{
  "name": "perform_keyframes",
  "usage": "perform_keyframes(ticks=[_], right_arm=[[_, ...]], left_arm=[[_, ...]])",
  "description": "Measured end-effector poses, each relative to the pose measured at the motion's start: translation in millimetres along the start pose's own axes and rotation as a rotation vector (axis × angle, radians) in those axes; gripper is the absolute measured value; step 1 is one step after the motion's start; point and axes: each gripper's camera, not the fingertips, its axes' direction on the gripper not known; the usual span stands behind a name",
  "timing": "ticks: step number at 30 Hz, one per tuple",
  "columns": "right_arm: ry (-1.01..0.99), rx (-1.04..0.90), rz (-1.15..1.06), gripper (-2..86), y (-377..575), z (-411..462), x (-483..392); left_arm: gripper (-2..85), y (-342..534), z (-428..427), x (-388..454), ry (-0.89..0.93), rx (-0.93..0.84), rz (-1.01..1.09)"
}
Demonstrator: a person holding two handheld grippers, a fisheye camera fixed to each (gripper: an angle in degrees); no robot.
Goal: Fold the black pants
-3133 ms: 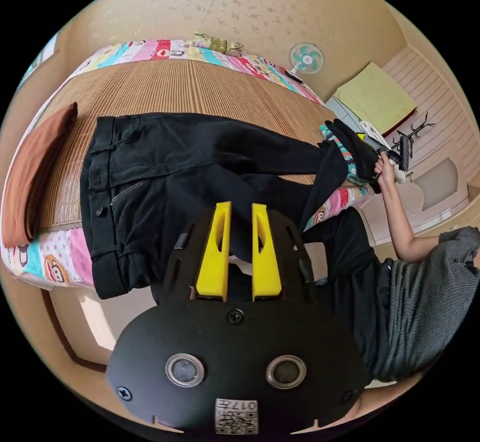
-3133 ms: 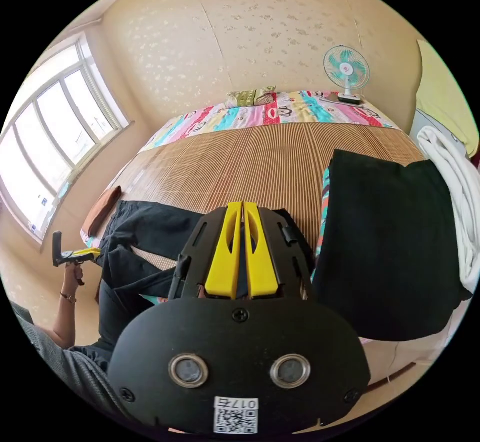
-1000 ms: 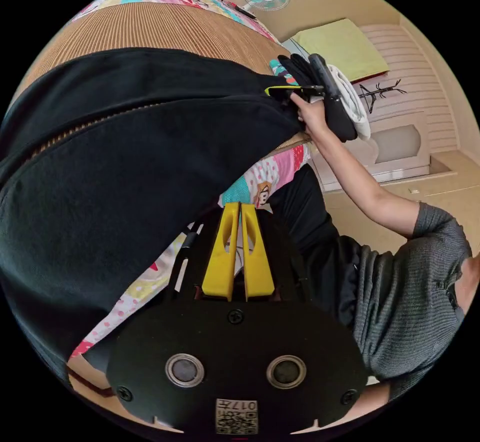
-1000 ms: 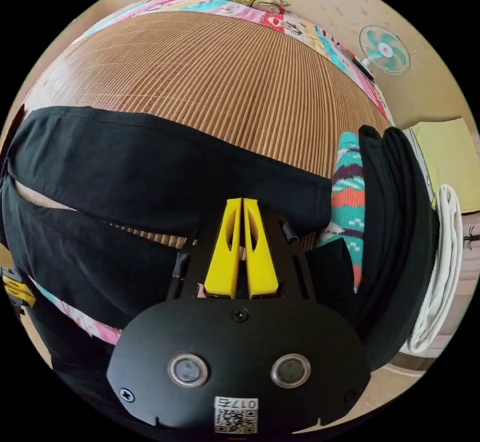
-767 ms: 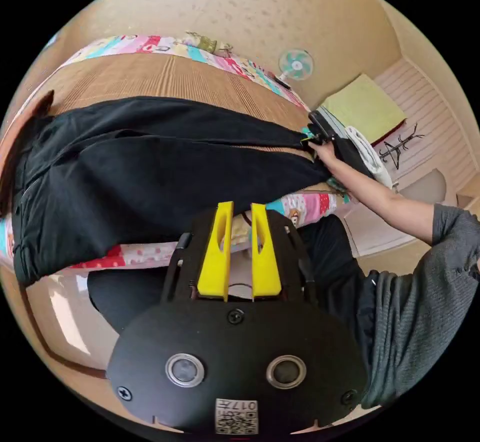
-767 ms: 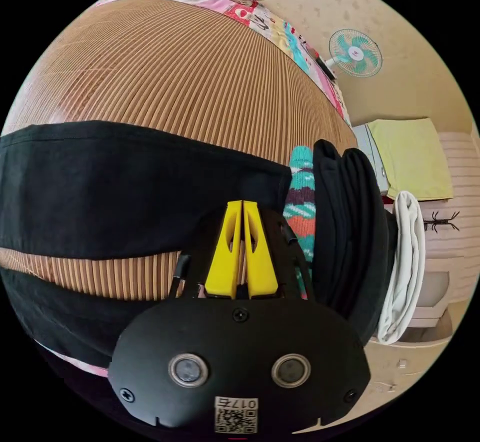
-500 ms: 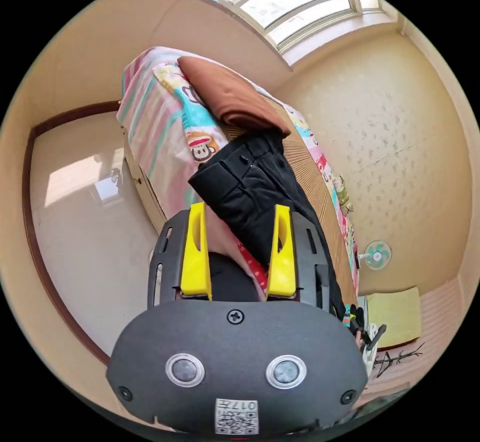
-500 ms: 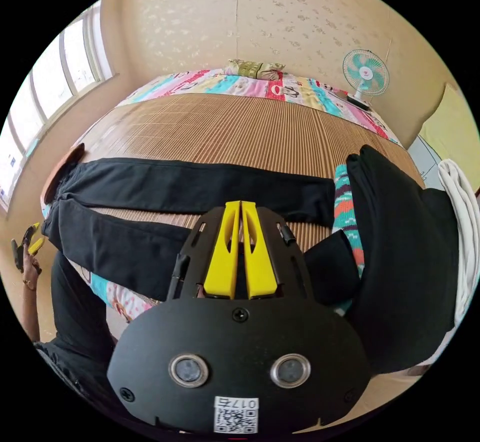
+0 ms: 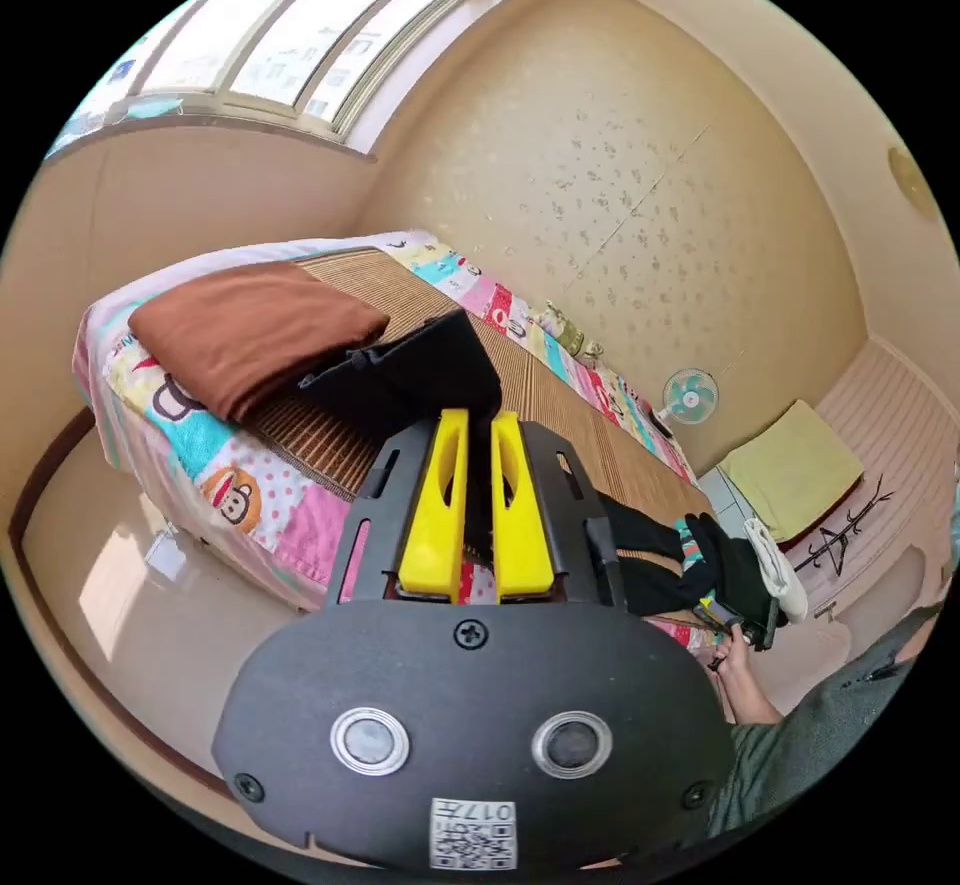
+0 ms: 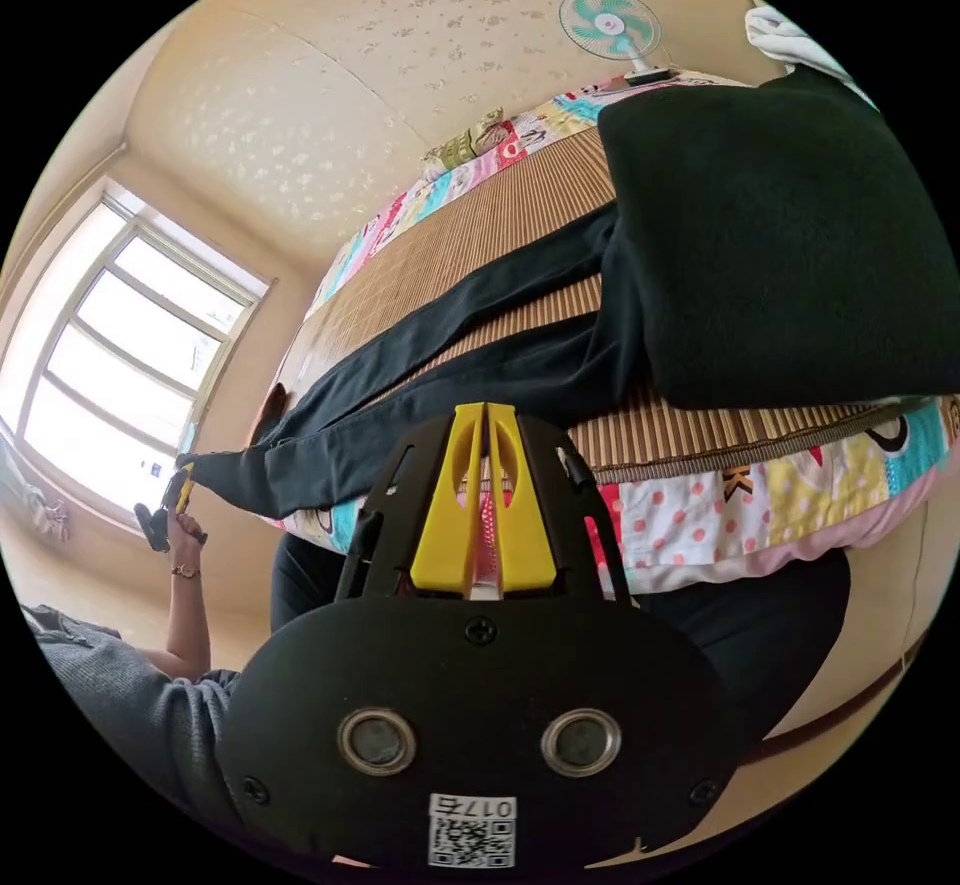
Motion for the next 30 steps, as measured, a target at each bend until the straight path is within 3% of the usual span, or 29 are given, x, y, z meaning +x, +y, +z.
perform_keyframes(ticks=[4, 8, 13, 19, 27, 30], right_arm=[[-0.041, -0.027, 0.119, 5.1, 4, -2, 20], [-0.048, 0.012, 0.247, 10.7, 14, -10, 46], [-0.039, 0.035, 0.283, 12.1, 10, -10, 61], [-0.035, 0.069, 0.239, 6.3, -12, -10, 56], [0.106, 0.405, -0.098, 2.2, -33, -99, -64], [0.173, 0.379, -0.101, 2.2, -83, -90, -81]], left_arm=[[4.4, -34, -24, 5, 0.043, -0.076, 0.164], [4.2, 11, -30, -58, -0.123, -0.112, -0.203], [4.2, 74, -39, -79, -0.140, -0.076, -0.347], [4.3, 90, -55, -62, -0.107, -0.035, -0.377], [3.3, 78, -85, 2, -0.048, 0.123, -0.266], [2.8, 58, -64, 18, -0.080, 0.165, -0.312]])
